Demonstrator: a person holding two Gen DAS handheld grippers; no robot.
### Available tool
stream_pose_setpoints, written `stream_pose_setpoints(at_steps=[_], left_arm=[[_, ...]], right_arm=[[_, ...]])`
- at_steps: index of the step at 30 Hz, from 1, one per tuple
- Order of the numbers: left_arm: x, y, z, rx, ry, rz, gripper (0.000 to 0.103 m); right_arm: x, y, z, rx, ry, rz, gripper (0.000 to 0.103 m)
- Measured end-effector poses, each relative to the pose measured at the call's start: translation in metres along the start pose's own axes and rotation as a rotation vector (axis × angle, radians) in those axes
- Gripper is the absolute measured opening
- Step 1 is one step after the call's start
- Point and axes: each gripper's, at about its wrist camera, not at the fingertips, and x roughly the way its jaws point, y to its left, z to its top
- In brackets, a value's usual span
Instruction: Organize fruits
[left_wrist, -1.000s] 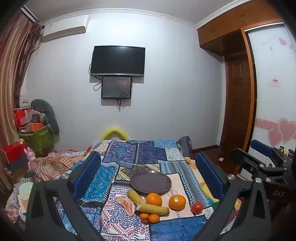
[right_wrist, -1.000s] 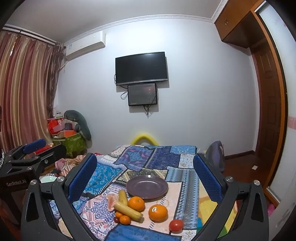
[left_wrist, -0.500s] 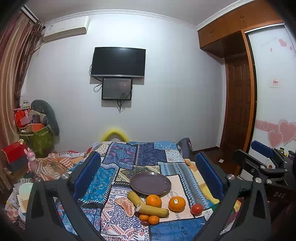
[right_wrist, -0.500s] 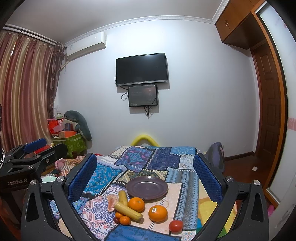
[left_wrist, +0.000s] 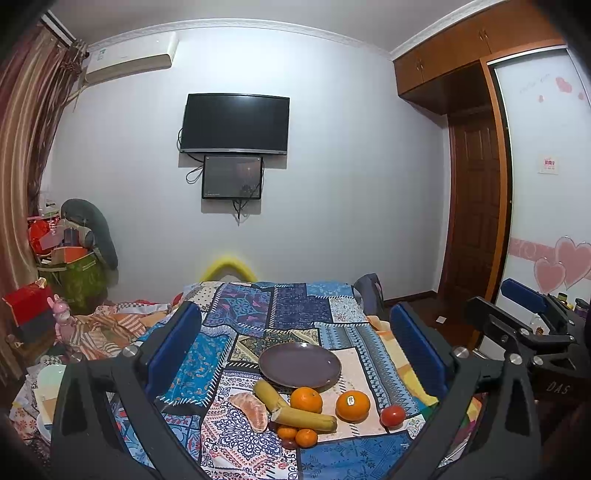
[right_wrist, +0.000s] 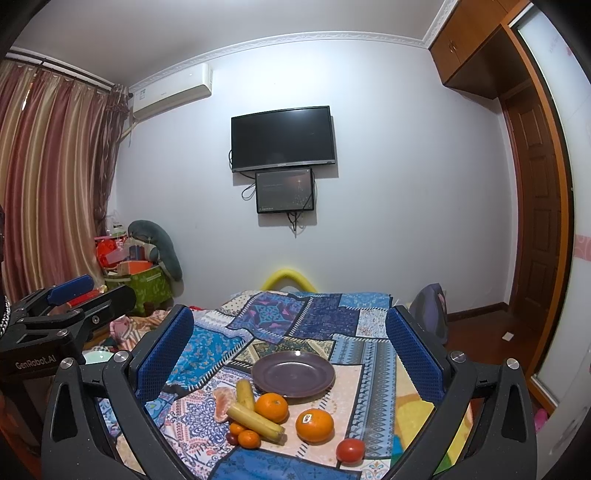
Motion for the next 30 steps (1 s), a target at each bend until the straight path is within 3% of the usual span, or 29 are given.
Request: stream_pose_setpoints(at_steps=[30], left_arm=[[-0.0022,-0.0009,0.0018,0.001,-0.007,-0.007,0.103]], right_arm=[[-0.0056,0.0012,0.0034,-0.003,-0.008,0.001,0.103]])
